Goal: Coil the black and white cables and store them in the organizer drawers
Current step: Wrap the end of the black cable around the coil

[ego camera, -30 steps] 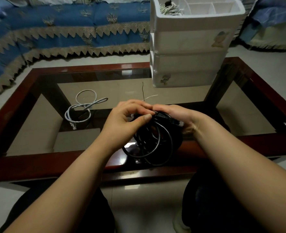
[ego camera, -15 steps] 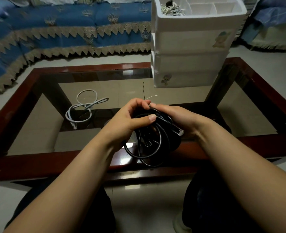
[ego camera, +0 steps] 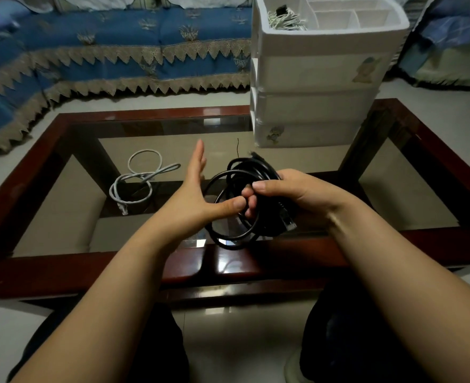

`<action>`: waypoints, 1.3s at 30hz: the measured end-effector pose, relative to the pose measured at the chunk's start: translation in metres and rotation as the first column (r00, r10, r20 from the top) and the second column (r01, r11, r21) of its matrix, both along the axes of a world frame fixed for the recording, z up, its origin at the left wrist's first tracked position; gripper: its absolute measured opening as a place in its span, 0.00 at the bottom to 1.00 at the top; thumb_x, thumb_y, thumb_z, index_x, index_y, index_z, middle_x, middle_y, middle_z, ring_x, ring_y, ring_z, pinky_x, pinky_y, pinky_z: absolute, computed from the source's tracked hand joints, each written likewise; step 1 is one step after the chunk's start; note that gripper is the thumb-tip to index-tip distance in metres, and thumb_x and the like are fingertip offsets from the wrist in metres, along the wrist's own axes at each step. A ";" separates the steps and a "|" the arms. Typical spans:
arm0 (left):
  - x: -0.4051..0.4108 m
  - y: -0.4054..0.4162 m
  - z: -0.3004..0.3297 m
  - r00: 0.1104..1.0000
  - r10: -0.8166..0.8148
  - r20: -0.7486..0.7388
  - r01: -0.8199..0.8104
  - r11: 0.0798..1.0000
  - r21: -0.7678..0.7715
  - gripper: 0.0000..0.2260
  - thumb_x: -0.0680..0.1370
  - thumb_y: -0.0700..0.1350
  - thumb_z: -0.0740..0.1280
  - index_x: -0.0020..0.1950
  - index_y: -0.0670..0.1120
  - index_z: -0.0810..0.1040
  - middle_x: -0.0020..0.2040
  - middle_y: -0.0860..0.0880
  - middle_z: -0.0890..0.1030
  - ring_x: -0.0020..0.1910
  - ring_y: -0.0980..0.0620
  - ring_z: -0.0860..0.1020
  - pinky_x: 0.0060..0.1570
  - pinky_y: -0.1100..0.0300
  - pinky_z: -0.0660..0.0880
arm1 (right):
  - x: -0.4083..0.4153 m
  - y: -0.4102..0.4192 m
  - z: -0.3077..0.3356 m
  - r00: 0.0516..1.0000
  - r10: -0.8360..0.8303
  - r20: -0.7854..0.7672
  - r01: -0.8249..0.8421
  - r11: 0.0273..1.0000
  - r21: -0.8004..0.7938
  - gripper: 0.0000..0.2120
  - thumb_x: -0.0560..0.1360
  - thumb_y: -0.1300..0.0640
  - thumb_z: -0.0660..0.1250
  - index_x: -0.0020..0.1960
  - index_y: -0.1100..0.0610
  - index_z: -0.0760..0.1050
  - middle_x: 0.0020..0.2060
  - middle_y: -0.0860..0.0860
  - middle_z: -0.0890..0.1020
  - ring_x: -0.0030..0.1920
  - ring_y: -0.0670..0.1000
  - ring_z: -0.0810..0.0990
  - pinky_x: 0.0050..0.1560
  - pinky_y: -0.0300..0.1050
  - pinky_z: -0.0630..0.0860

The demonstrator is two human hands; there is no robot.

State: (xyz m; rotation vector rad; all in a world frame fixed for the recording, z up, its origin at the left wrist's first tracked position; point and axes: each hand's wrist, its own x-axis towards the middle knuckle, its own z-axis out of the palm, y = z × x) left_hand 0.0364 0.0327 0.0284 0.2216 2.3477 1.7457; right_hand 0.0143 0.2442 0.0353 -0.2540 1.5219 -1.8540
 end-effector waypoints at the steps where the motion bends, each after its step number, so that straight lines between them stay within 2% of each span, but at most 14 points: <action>1: -0.002 0.000 -0.005 0.994 0.004 0.106 -0.013 0.996 0.091 0.58 0.59 0.58 0.79 0.76 0.63 0.41 0.79 0.52 0.50 0.76 0.53 0.56 0.71 0.55 0.58 | 0.000 0.000 0.000 0.999 -0.028 0.029 0.030 0.996 -0.081 0.08 0.71 0.58 0.67 0.47 0.60 0.81 0.36 0.52 0.82 0.42 0.52 0.83 0.47 0.44 0.79; 4: -0.009 0.007 -0.025 0.949 -0.097 0.299 -0.021 0.930 0.366 0.56 0.61 0.53 0.81 0.79 0.53 0.48 0.75 0.41 0.63 0.71 0.45 0.68 0.70 0.49 0.65 | 0.004 -0.002 -0.001 1.000 -0.022 0.012 0.024 0.954 -0.299 0.11 0.71 0.59 0.66 0.52 0.62 0.76 0.31 0.49 0.76 0.37 0.49 0.79 0.47 0.42 0.77; 6: -0.007 0.015 -0.031 0.919 -0.246 0.309 0.048 0.846 0.531 0.42 0.66 0.51 0.78 0.74 0.42 0.64 0.64 0.39 0.77 0.64 0.44 0.75 0.63 0.48 0.72 | 0.006 -0.009 -0.001 0.998 0.066 0.020 -0.049 0.884 -0.465 0.14 0.70 0.58 0.69 0.54 0.63 0.75 0.29 0.48 0.73 0.33 0.47 0.75 0.45 0.40 0.75; 9: -0.005 0.025 -0.029 0.911 -0.284 0.299 0.016 0.749 0.662 0.36 0.66 0.49 0.76 0.68 0.33 0.70 0.61 0.36 0.76 0.62 0.42 0.74 0.63 0.50 0.73 | 0.005 -0.016 -0.001 0.993 0.109 0.047 -0.061 0.808 -0.586 0.12 0.69 0.56 0.69 0.48 0.62 0.74 0.25 0.48 0.72 0.28 0.46 0.72 0.42 0.39 0.66; 12: -0.008 0.028 -0.027 0.924 -0.190 0.331 -0.107 0.704 0.702 0.37 0.64 0.44 0.76 0.68 0.32 0.68 0.60 0.32 0.73 0.60 0.39 0.73 0.66 0.48 0.68 | 0.004 -0.018 -0.001 0.992 0.109 0.057 -0.051 0.791 -0.609 0.10 0.70 0.54 0.71 0.42 0.60 0.73 0.23 0.48 0.71 0.27 0.46 0.71 0.42 0.40 0.62; 16: -0.007 0.031 -0.020 0.958 -0.095 0.272 -0.106 0.763 0.638 0.08 0.70 0.39 0.67 0.45 0.34 0.78 0.43 0.39 0.79 0.42 0.48 0.80 0.51 0.58 0.76 | 0.006 -0.014 -0.004 0.998 0.042 0.036 -0.018 0.858 -0.513 0.10 0.68 0.53 0.73 0.42 0.58 0.76 0.30 0.50 0.76 0.39 0.51 0.78 0.53 0.44 0.73; 18: -0.008 0.031 -0.018 0.962 -0.045 0.268 -0.136 0.772 0.621 0.05 0.72 0.35 0.65 0.44 0.35 0.79 0.38 0.43 0.80 0.35 0.53 0.80 0.44 0.62 0.75 | 0.006 -0.009 -0.003 1.000 0.018 0.017 -0.009 0.906 -0.424 0.11 0.67 0.53 0.74 0.44 0.58 0.77 0.36 0.51 0.78 0.44 0.51 0.79 0.57 0.46 0.75; 23: -0.016 0.011 -0.009 0.951 0.299 0.083 -0.308 0.940 0.145 0.04 0.71 0.35 0.68 0.43 0.43 0.78 0.36 0.46 0.80 0.36 0.49 0.80 0.38 0.60 0.75 | -0.005 0.004 -0.001 0.974 -0.186 -0.131 0.192 0.981 0.034 0.27 0.71 0.57 0.71 0.68 0.58 0.68 0.60 0.55 0.77 0.60 0.53 0.78 0.60 0.46 0.76; 25: -0.018 0.005 -0.004 0.943 0.327 -0.061 -0.332 0.934 -0.130 0.05 0.72 0.38 0.70 0.42 0.47 0.78 0.33 0.50 0.80 0.34 0.51 0.81 0.36 0.60 0.75 | -0.002 0.005 0.003 0.888 -0.227 -0.400 0.337 0.913 0.230 0.35 0.69 0.51 0.72 0.72 0.49 0.61 0.68 0.50 0.69 0.67 0.49 0.71 0.65 0.45 0.70; 29: -0.010 0.013 0.002 0.955 0.112 -0.275 -0.255 0.780 -0.571 0.05 0.69 0.46 0.70 0.43 0.52 0.79 0.36 0.48 0.81 0.41 0.46 0.81 0.38 0.57 0.74 | 0.014 -0.012 0.009 0.550 0.220 -0.806 0.454 0.731 0.510 0.44 0.70 0.49 0.73 0.76 0.45 0.49 0.76 0.45 0.53 0.75 0.46 0.53 0.73 0.48 0.54; 31: -0.005 0.022 0.003 0.958 -0.020 -0.287 -0.186 0.717 -0.672 0.05 0.67 0.49 0.70 0.40 0.53 0.76 0.36 0.49 0.80 0.42 0.44 0.79 0.36 0.58 0.70 | 0.020 -0.027 0.007 0.475 0.464 -0.748 0.454 0.599 0.660 0.48 0.70 0.51 0.72 0.77 0.46 0.43 0.77 0.46 0.50 0.74 0.49 0.56 0.72 0.49 0.58; 35: 0.001 0.030 -0.010 0.957 -0.126 -0.261 -0.126 0.631 -0.766 0.07 0.70 0.52 0.69 0.41 0.54 0.71 0.35 0.53 0.74 0.37 0.49 0.73 0.33 0.58 0.65 | 0.014 -0.041 -0.002 0.675 0.513 -0.530 0.330 0.433 0.839 0.37 0.72 0.56 0.70 0.75 0.50 0.55 0.54 0.50 0.79 0.46 0.49 0.78 0.44 0.44 0.77; 37: -0.004 0.025 -0.016 0.986 -0.102 -0.135 -0.021 0.717 -0.697 0.07 0.70 0.48 0.70 0.45 0.53 0.73 0.37 0.54 0.76 0.38 0.52 0.76 0.33 0.59 0.68 | 0.009 -0.042 -0.003 0.694 0.527 -0.491 0.321 0.384 0.866 0.18 0.72 0.54 0.68 0.61 0.51 0.71 0.48 0.50 0.81 0.43 0.49 0.78 0.42 0.45 0.77; 39: -0.012 0.017 -0.018 0.997 -0.081 0.017 0.078 0.843 -0.533 0.16 0.67 0.44 0.72 0.52 0.53 0.73 0.43 0.54 0.79 0.41 0.56 0.78 0.33 0.65 0.70 | 0.005 -0.043 -0.004 0.715 0.508 -0.480 0.306 0.390 0.869 0.11 0.72 0.52 0.68 0.52 0.52 0.72 0.44 0.50 0.79 0.41 0.49 0.77 0.41 0.46 0.76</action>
